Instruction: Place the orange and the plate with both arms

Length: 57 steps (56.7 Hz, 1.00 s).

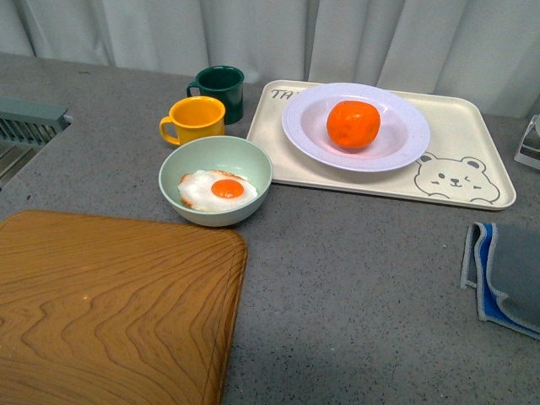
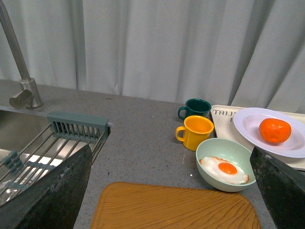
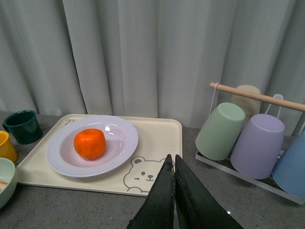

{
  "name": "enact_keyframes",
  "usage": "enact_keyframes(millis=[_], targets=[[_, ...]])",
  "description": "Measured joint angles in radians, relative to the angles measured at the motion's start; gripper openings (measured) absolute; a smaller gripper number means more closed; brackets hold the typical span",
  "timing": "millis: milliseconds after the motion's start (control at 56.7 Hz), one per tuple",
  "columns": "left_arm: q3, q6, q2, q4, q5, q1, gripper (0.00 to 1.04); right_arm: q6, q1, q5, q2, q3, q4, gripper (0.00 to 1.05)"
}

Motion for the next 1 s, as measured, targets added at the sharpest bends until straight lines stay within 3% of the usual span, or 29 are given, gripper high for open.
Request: enact_keyframes(millis=[494,1005], targets=[[0.0,0.0,0.0,0.0,0.0,0.0,0.98,-0.001,0.0,0.0,-0.35,-0.025,-0.309,0.01],[0.0,0.0,0.0,0.0,0.0,0.0,0.98,-0.001,0.0,0.0,-0.572,-0.025,-0.523,0.01]])
